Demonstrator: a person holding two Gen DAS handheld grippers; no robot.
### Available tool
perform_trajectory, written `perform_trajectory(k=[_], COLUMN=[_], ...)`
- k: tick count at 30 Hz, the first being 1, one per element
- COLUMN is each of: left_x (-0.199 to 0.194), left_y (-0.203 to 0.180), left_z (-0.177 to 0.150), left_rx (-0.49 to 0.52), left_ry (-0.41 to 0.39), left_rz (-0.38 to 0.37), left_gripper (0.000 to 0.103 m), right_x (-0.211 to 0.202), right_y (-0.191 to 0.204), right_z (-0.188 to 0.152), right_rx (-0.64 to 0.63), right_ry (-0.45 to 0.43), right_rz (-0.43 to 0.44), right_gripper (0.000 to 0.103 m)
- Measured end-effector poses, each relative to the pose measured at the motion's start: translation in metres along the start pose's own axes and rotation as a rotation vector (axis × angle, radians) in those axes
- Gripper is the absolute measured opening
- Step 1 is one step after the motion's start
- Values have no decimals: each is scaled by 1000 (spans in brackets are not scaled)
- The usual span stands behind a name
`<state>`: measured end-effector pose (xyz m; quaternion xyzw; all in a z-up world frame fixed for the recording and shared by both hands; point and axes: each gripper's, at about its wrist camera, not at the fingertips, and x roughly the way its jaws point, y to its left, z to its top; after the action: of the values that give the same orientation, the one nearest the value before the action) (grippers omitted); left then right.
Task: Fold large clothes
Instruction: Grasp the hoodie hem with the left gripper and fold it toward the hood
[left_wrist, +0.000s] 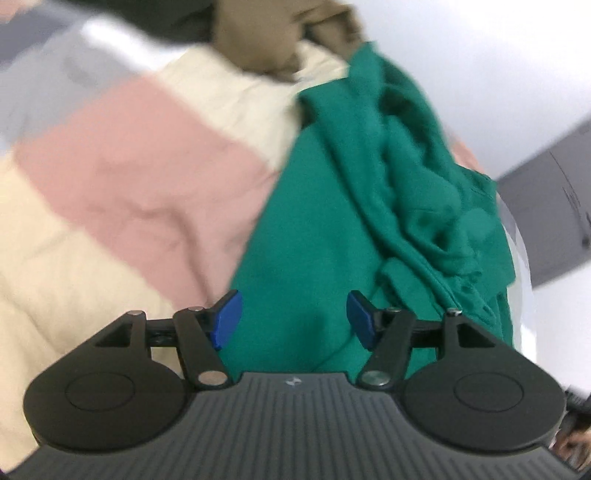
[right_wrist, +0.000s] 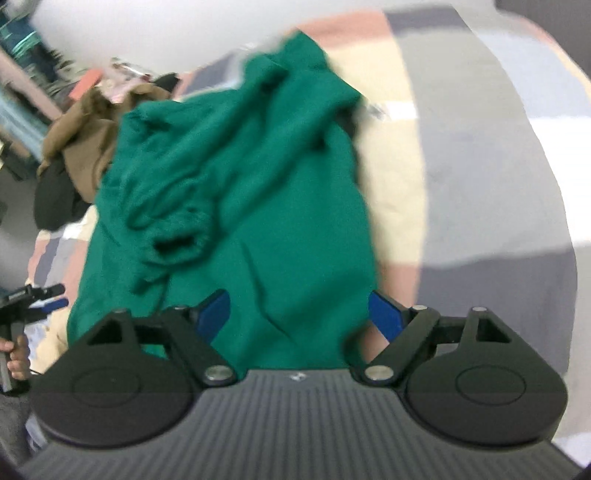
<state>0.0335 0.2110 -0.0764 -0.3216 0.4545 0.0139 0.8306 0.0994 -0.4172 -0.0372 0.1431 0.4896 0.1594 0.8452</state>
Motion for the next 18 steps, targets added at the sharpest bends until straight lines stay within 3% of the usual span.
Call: perform_trajectory(k=[5,13,16,18], left_x=[14,35,35,29], left_y=[18,16,8,7], left_z=[5,-4,-6,-9], left_rx=[-114,-156,-130,-135], left_ry=[41,80,90,97], left_rz=[13,11,-39,-151], left_gripper=[73,80,80,80], right_x=[26,60,62,61], right_y=[-33,-43,-35,-26], right_z=[-8,-12,-12,-12], right_rx=[93,91,57,24], right_ry=[55,122,126,140], right_rz=[37,88,155,171], right_gripper=[84,86,86,86])
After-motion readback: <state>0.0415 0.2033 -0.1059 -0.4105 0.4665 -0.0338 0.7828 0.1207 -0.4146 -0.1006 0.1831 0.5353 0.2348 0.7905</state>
